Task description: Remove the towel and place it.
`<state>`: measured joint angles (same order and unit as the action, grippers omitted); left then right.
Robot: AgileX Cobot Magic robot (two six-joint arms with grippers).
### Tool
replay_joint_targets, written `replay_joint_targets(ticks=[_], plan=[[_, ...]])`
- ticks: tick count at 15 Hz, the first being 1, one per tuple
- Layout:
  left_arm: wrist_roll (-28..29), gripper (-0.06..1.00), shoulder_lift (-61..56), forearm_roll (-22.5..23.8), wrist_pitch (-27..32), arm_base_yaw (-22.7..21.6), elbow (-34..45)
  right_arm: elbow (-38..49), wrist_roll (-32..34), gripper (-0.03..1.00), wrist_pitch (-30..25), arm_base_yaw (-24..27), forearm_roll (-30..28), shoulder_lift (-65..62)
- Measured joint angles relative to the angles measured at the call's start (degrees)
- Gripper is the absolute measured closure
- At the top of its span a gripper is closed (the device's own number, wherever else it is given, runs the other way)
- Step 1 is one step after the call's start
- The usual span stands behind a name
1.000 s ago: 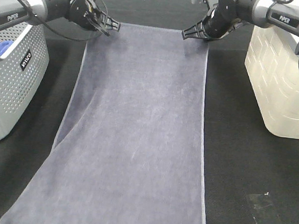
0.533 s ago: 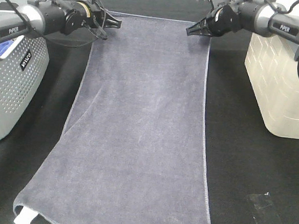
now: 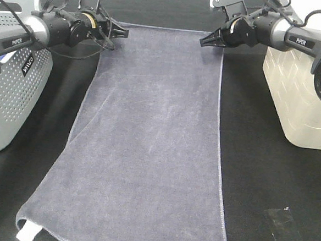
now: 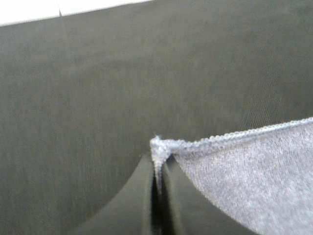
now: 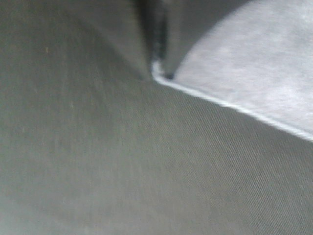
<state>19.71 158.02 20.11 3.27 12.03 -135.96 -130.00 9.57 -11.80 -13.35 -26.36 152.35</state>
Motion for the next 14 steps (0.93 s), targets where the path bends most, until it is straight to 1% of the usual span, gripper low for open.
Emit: replay_joint_targets(ticks=[1,2,3,4,6,9,10,12,13,14], plan=[[0.0,0.65,0.1,-0.4,0.6,-0.3,0.0,0.0,0.2,0.73,-0.3,0.3,-0.2,0.2],[0.0,0.53,0.1,-0.8,1.0,-0.5,0.0,0.0,0.2,0.57,-0.4,0.5,-0.4,0.2],[0.0,0.42,0.1,-1.1,1.3,-0.7,0.0,0.0,0.3,0.44,-0.7,0.7,-0.6,0.1],[0.1,0.41,0.1,-1.3,1.4,-0.7,0.0,0.0,0.3,0.36,-1.8,0.7,-0.6,0.1],[0.1,0.39,0.1,-3.1,1.4,-0.9,0.0,0.0,1.3,0.30,-4.6,0.7,-0.6,0.1],[0.1,0.38,0.1,-6.0,2.1,-0.9,0.0,0.0,1.8,0.29,-8.1,0.7,-0.5,0.1],[0.1,0.37,0.0,-6.9,3.7,-0.8,0.0,0.0,1.8,0.29,-9.0,0.7,0.0,0.1],[0.1,0.29,-0.6,-7.7,7.6,-0.8,0.0,0.0,1.9,0.29,-10.9,0.7,1.5,0.1],[0.1,0.25,-1.1,-7.8,8.7,-0.8,0.0,0.0,1.9,0.29,-11.6,0.7,2.5,0.1],[0.1,0.24,-1.5,-8.1,8.8,-0.8,-0.1,0.0,1.9,0.29,-11.7,0.7,3.0,0.1]])
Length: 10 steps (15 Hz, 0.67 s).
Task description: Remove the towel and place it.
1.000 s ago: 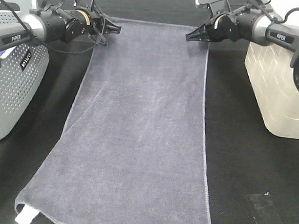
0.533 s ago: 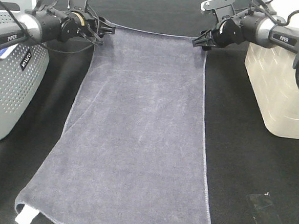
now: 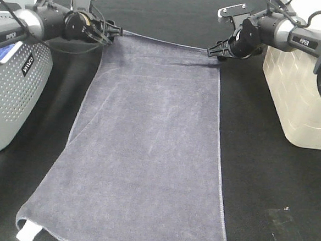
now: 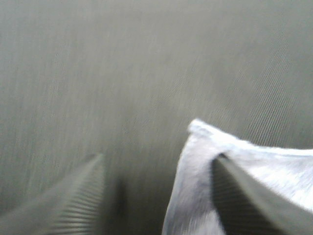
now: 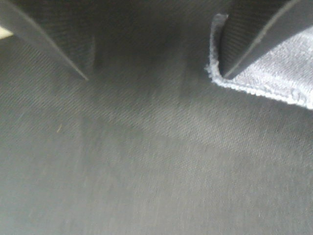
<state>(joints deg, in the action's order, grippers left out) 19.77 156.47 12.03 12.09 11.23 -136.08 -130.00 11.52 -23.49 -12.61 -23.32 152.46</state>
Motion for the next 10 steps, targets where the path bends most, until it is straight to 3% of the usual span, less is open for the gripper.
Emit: replay_joint_targets(ticks=[4,7,10], plan=[[0.1,0.24,-0.7,-1.8,0.1,0.0,-0.6,0.0,0.3,0.28,4.2,0.0,0.7,-0.2],[0.1,0.24,-0.7,-2.6,3.1,0.0,-0.6,0.0,0.3,0.28,0.7,0.0,3.1,-0.9],[0.1,0.24,-0.7,-2.8,6.4,0.0,-0.6,0.0,-4.3,0.27,-2.2,0.0,9.7,-2.6]])
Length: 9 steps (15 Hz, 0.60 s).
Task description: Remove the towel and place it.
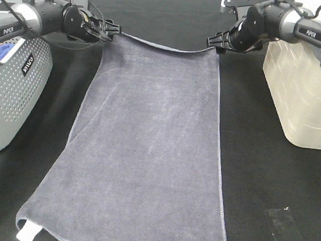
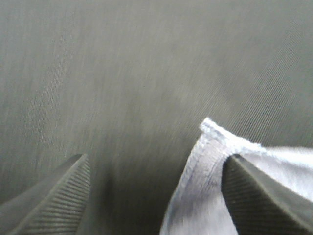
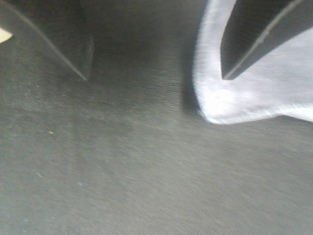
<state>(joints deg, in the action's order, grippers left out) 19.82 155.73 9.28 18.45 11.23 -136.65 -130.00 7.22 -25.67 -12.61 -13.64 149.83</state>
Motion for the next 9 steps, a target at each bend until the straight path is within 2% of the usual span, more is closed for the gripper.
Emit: replay_joint_targets(ticks=[2,6,9], plan=[[0.0,0.24,0.0,-0.1,0.1,0.0,0.0,0.0,-1.8,0.27,-0.3,0.0,1.5,-0.4],[0.0,0.23,-1.7,-1.0,1.4,-0.1,0.0,0.0,-3.4,0.27,-5.4,0.0,3.3,-0.7],[0.0,0.18,-4.2,-1.1,4.9,-0.1,-0.7,0.0,-3.9,0.27,-9.5,0.0,4.0,-0.7]])
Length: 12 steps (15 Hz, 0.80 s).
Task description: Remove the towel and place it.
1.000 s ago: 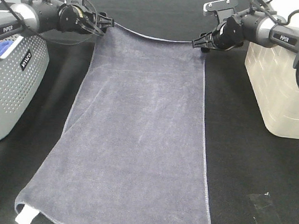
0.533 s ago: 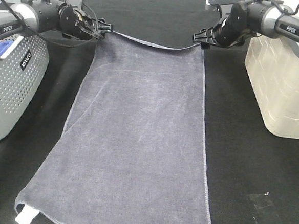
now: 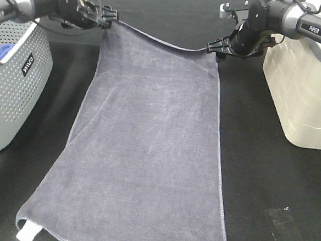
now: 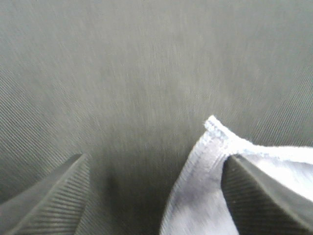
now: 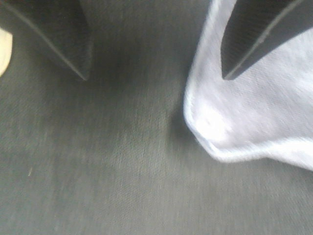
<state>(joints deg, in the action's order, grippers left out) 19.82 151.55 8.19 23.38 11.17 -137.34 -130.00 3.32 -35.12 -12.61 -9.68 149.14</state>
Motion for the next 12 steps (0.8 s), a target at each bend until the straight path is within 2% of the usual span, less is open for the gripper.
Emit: replay_joint_targets(ticks=[3,6,8,10,12], plan=[[0.0,0.15,-0.5,0.0,3.9,0.0,-0.5,0.0,0.0,0.27,-3.5,0.0,2.1,0.0],[0.0,0.02,-0.5,-1.6,10.1,0.0,-0.5,0.0,0.0,0.27,-5.6,0.0,2.8,0.0],[-0.1,-0.01,-0.5,-1.8,15.1,0.0,-0.6,0.0,0.0,0.27,-7.1,0.0,4.0,0.0],[-1.1,0.00,-0.5,-1.8,14.4,-0.2,-0.6,0.0,0.0,0.27,-8.3,0.0,4.2,0.0],[-1.4,0.06,-0.7,-1.9,12.7,-0.2,-0.6,0.0,-0.2,0.27,-10.3,0.0,4.4,0.0]])
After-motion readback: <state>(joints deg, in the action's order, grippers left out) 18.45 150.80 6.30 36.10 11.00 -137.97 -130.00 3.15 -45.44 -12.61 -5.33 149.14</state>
